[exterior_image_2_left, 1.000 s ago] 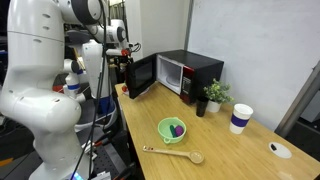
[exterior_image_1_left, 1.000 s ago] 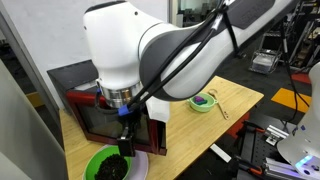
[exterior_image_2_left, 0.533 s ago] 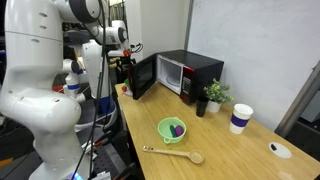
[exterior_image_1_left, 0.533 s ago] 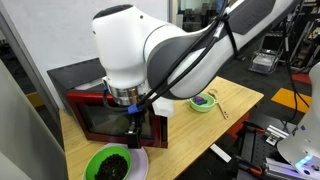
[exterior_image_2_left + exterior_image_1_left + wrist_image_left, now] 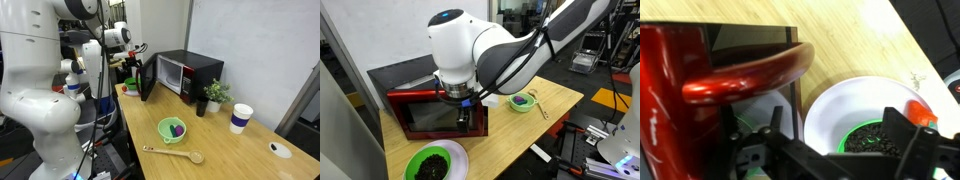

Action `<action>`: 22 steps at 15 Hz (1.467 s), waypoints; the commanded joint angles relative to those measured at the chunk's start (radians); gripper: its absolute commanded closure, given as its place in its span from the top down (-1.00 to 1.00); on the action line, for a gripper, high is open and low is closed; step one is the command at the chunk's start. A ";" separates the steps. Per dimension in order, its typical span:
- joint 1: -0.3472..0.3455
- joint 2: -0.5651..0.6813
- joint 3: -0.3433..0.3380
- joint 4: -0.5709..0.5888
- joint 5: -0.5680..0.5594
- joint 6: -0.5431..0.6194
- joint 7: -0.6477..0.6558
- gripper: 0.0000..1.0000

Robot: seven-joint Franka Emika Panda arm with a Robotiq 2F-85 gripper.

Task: Close the microwave door, move the white plate to the right, remove the zucchini and purple grapes from the green pot and place them on the white plate

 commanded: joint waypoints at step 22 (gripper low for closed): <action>-0.143 -0.060 -0.189 -0.201 -0.510 0.449 0.248 1.00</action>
